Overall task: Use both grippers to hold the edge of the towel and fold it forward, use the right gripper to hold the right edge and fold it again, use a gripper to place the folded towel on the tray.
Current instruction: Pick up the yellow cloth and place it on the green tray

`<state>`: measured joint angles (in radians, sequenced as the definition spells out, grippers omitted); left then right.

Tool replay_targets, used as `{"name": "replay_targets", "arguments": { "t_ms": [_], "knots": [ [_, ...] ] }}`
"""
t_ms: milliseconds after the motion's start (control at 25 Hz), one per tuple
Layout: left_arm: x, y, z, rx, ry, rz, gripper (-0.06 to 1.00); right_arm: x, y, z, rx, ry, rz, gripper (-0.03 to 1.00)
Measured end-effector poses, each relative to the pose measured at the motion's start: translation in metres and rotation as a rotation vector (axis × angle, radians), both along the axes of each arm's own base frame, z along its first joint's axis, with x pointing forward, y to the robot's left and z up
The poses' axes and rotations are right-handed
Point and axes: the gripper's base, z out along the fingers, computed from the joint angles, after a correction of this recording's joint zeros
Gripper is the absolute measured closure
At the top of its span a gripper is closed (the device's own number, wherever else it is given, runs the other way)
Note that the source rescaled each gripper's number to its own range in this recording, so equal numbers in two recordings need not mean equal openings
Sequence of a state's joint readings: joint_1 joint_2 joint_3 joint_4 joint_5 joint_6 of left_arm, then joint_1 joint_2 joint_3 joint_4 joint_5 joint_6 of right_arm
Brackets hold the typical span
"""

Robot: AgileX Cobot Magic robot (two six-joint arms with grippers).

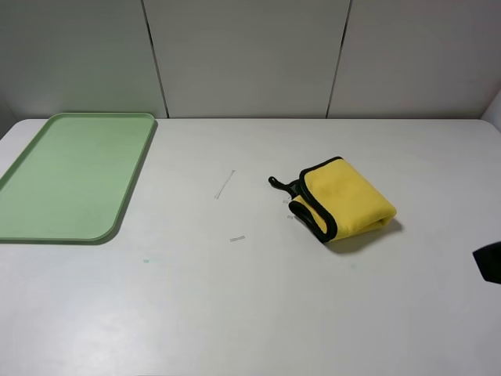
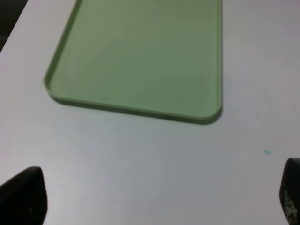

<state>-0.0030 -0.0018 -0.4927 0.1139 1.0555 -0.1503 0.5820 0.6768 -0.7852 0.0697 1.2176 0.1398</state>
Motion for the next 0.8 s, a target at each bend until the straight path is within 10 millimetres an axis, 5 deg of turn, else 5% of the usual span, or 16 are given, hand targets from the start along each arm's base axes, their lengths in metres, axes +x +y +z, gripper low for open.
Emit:
{"name": "replay_targets", "arguments": {
  "t_ms": [480,800],
  "knots": [
    [0.000,0.000,0.000,0.000,0.000,0.000,-0.05,-0.041,-0.044,-0.045,0.072,-0.317,-0.255,-0.03],
    [0.000,0.000,0.000,0.000,0.000,0.000,-0.05,-0.072,-0.054,-0.045,0.089,-0.546,-0.459,-0.03]
  ]
}}
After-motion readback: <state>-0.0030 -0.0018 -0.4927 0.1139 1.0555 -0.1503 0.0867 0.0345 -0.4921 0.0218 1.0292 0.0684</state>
